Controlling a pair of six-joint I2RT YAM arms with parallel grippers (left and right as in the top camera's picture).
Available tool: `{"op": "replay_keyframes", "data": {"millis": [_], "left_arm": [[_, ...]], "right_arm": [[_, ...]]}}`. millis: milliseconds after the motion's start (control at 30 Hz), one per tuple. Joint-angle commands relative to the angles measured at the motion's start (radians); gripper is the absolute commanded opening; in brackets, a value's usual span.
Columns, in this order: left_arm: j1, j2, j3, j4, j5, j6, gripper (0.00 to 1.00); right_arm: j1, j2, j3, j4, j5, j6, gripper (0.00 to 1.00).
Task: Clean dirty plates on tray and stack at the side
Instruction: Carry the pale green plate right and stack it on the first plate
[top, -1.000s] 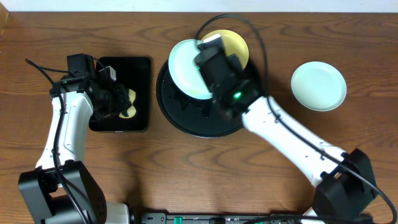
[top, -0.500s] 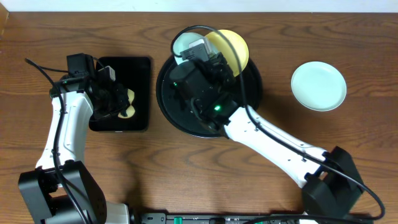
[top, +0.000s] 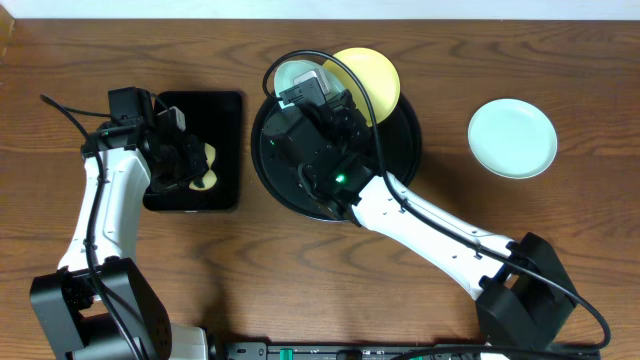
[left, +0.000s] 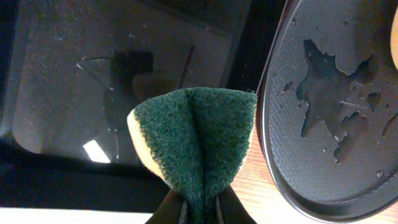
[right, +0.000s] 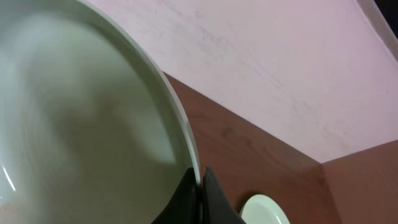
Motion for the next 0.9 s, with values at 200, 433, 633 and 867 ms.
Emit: {"op": "replay_keyframes", "data": {"millis": [200,433,633,867], "left_arm": [[0.0,-0.007,-0.013,0.002,-0.013,0.013,0.08],[0.0,-0.007,-0.037,0.013,-0.013,0.013,0.08],[0.0,-0.007,-0.06,0.042,-0.013,0.013,0.08],[0.0,-0.007,-0.06,0.072,-0.012,0.013,0.08]], "right_arm": [[-0.089,-0.023,0.014,-0.067,-0.147,0.101,0.01],[-0.39,-0.124,0.015,-0.249,-0.628,0.362,0.01],[-0.792,-0.123,0.014,-0.38,-0.994,0.396,0.01],[-1.122,-0.048,0.014,-0.469,-1.014,0.395,0.01]]}}
